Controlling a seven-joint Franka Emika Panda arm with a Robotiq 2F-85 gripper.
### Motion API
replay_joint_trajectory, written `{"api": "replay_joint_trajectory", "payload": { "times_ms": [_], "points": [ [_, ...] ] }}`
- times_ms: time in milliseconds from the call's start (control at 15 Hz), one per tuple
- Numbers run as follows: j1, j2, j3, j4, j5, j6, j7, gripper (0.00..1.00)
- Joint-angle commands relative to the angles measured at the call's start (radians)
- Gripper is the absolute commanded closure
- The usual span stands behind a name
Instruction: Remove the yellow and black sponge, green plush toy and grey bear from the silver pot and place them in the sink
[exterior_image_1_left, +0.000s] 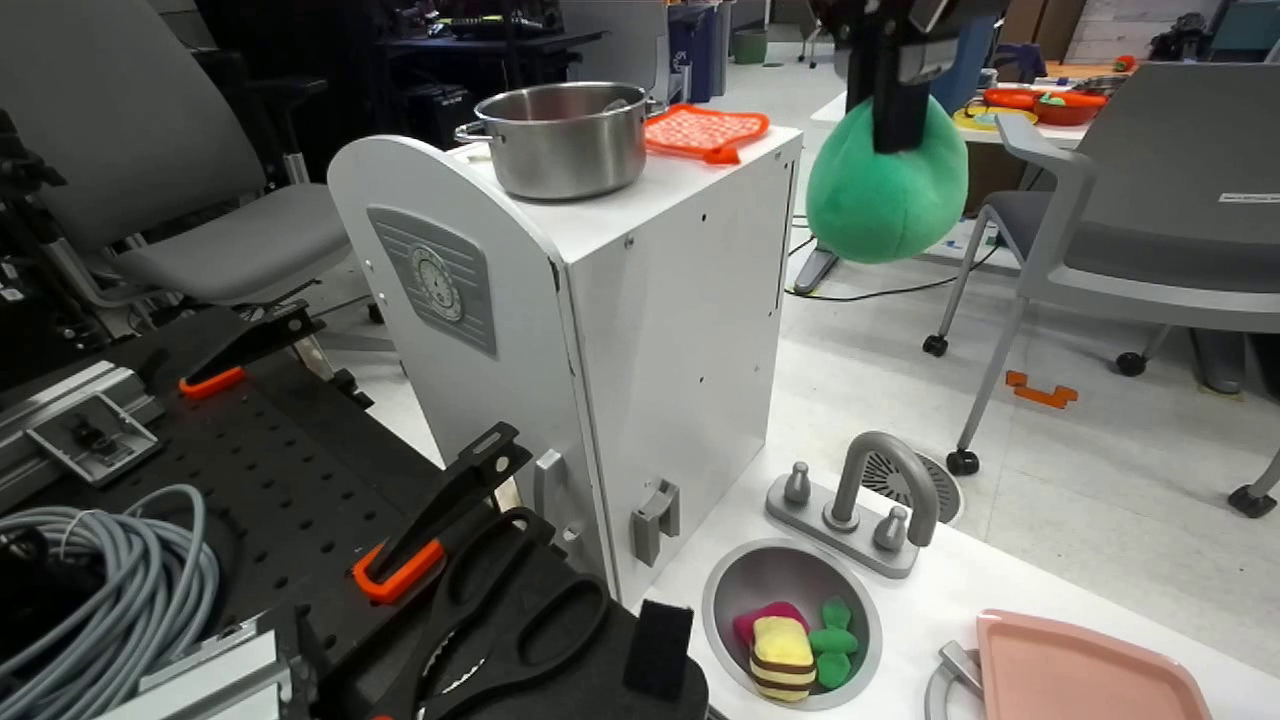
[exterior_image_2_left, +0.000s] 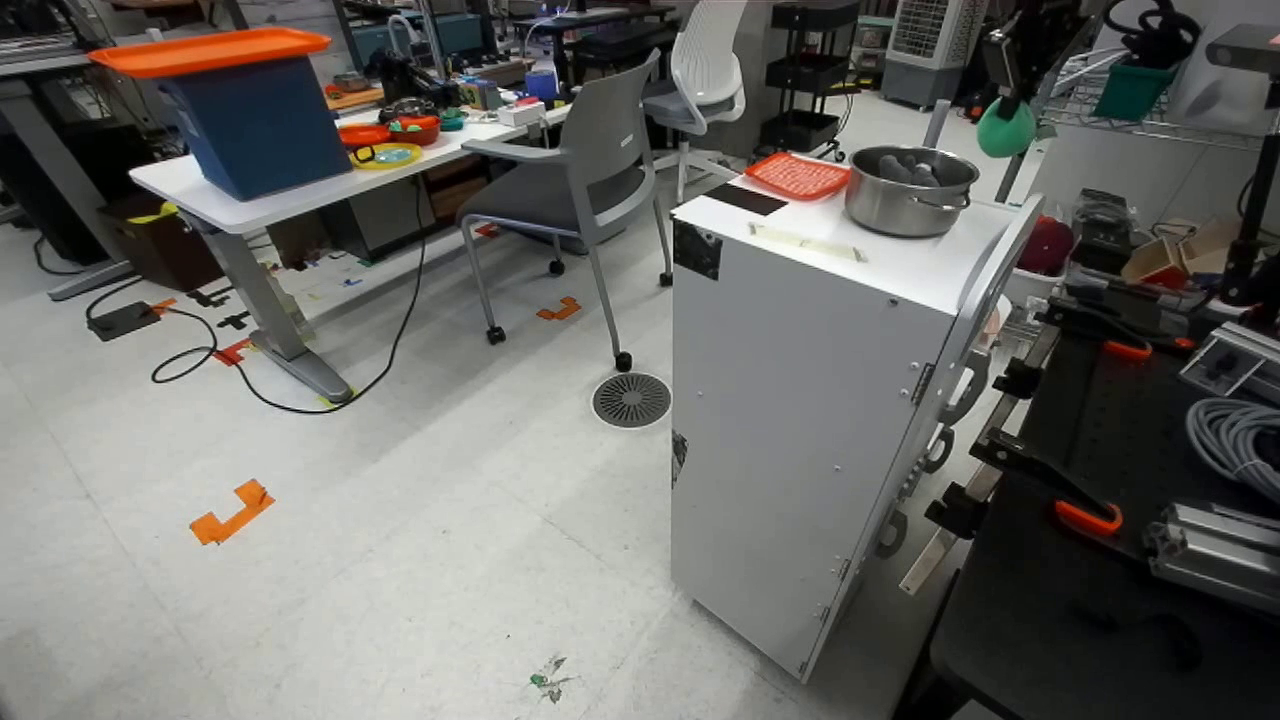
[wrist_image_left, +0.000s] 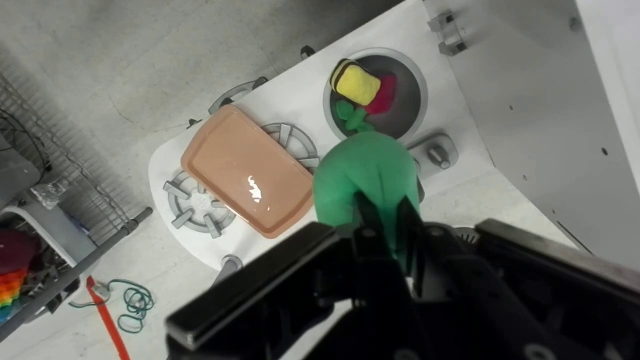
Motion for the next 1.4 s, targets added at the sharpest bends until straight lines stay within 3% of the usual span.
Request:
{"api": "replay_joint_trajectory", "payload": {
  "times_ms": [0,400,467,533,1067,1333],
  "points": [
    [-0.018,0.032,0.010,0.011,0.125,0.073,-0.028,0.97],
    [-0.027,0.036,0.044,0.002,0.316,0.151,-0.159,0.97],
    [-0.026,0.034,0.046,0.002,0.327,0.153,-0.172,0.64],
    [-0.026,0.034,0.047,0.002,0.338,0.152,-0.182,0.62],
    [-0.025,0.025,0.052,0.002,0.368,0.147,-0.232,0.05],
    [-0.024,0.024,0.054,0.004,0.375,0.145,-0.246,0.00]
  ]
}}
